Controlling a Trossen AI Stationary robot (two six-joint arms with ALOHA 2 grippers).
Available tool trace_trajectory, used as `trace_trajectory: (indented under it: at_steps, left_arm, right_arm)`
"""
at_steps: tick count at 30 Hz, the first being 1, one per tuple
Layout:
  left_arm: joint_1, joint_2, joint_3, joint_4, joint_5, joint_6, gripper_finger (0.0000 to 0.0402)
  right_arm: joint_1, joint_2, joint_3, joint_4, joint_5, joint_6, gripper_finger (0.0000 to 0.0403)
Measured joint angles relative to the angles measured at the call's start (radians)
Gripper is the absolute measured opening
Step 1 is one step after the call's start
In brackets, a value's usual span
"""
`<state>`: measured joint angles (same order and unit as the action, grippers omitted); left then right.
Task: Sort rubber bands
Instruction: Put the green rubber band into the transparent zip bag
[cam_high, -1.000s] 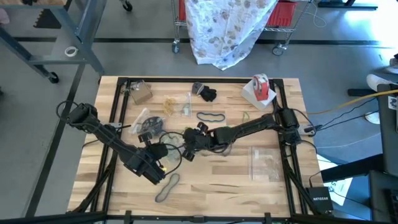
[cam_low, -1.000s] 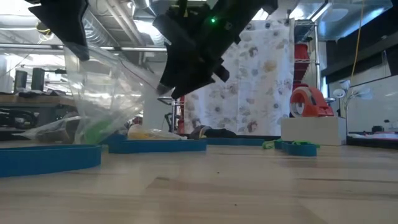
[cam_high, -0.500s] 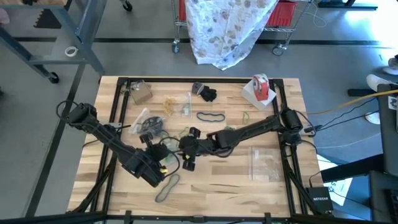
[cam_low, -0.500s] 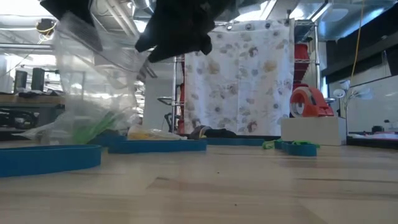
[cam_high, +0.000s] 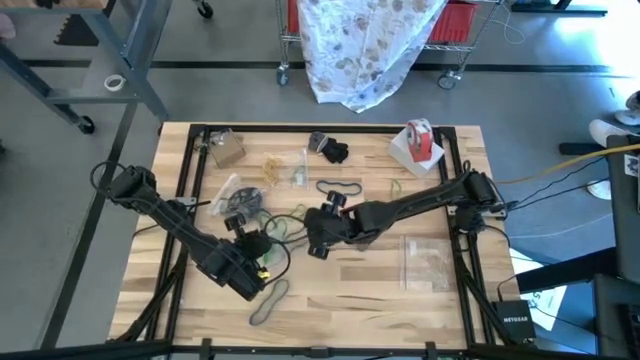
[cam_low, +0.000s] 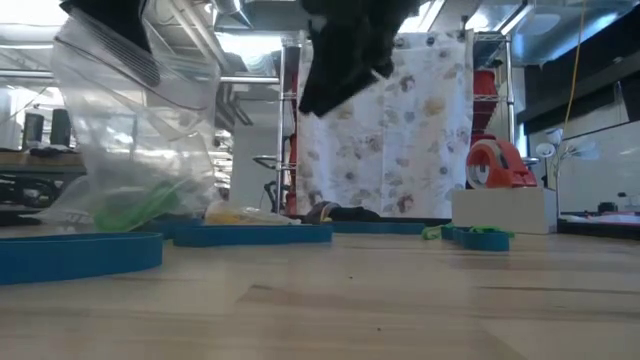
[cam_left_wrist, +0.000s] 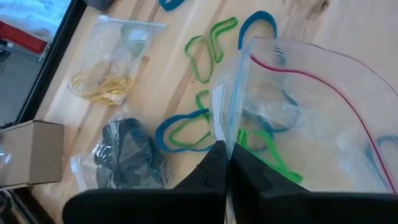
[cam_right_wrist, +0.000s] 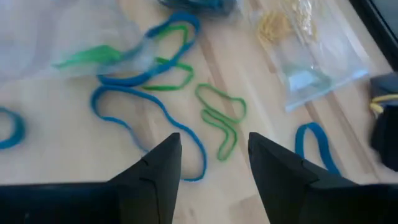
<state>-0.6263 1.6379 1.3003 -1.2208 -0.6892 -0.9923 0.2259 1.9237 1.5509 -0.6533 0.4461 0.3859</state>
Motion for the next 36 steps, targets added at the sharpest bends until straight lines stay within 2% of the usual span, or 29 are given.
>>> trace_trajectory:
  at_steps: [3,12,17,23,26,31,36]
  left_arm:
    - [0.000,0.000,0.000,0.001,0.000,0.000,0.0000]
    - [-0.004,0.000,0.000,0.002,-0.001,0.004,0.0000]
    - [-0.006,0.000,0.000,0.003,-0.002,0.009,0.0000]
    - [-0.006,0.000,0.000,0.004,-0.002,0.025,0.0000]
    - [-0.006,0.000,0.000,0.004,-0.002,0.027,0.0000]
    - [-0.006,0.000,0.000,0.005,-0.003,0.024,0.0000]
    - [-0.006,0.000,0.000,0.006,-0.003,0.026,0.0000]
  right_arm:
    - [-0.041,0.006,-0.056,0.052,-0.036,0.004,0.0179]
    - [-0.167,0.095,-0.216,0.349,-0.124,0.056,0.0179]
    - [-0.188,0.159,-0.225,0.376,-0.176,0.079,0.0179]
    - [-0.187,0.186,-0.222,0.366,-0.166,0.093,0.0172]
    - [-0.186,0.187,-0.222,0.363,-0.163,0.096,0.0136]
    - [-0.175,0.184,-0.220,0.341,-0.161,0.087,0.0019]
    - [-0.114,0.103,-0.227,0.284,-0.038,0.087,0.0015]
